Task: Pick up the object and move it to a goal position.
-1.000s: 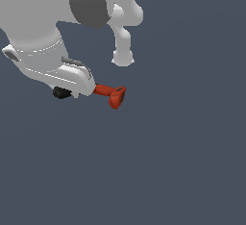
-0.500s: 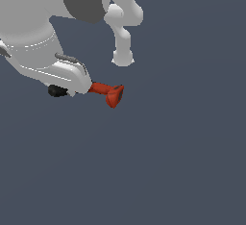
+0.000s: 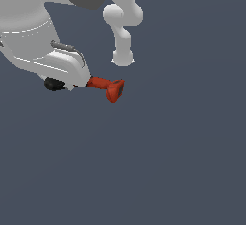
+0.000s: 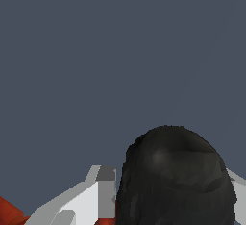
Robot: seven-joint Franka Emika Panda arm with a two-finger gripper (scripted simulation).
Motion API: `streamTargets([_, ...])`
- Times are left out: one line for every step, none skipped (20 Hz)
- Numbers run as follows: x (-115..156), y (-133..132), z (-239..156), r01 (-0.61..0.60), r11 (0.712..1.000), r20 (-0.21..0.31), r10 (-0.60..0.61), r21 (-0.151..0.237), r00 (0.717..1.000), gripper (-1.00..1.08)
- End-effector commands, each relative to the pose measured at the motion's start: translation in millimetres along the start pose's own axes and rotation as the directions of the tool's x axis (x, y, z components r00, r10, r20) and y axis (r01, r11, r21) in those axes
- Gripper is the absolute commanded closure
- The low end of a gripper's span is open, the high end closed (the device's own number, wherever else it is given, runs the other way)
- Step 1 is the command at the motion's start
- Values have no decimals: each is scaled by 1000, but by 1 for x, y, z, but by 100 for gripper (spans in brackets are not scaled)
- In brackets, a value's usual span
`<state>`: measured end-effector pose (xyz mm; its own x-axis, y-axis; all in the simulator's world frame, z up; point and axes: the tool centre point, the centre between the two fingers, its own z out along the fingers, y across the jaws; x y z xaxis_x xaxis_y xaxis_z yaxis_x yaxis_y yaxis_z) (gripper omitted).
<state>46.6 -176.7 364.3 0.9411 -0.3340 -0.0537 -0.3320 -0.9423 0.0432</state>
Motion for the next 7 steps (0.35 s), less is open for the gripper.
streamTargets([-1, 0, -13, 0, 1000, -7, 0, 1, 1000, 108])
streamTargets([-1, 0, -15, 0, 1000, -7, 0, 1, 1000, 108])
streamTargets([-1, 0, -16, 0, 1000, -7, 0, 1, 1000, 108])
streamTargets([-1, 0, -17, 0, 1000, -7, 0, 1, 1000, 108])
streamTargets([-1, 0, -17, 0, 1000, -7, 0, 1, 1000, 108])
streamTargets([0, 0, -16, 0, 1000, -7, 0, 1, 1000, 108])
streamTargets([0, 0, -16, 0, 1000, -7, 0, 1, 1000, 108])
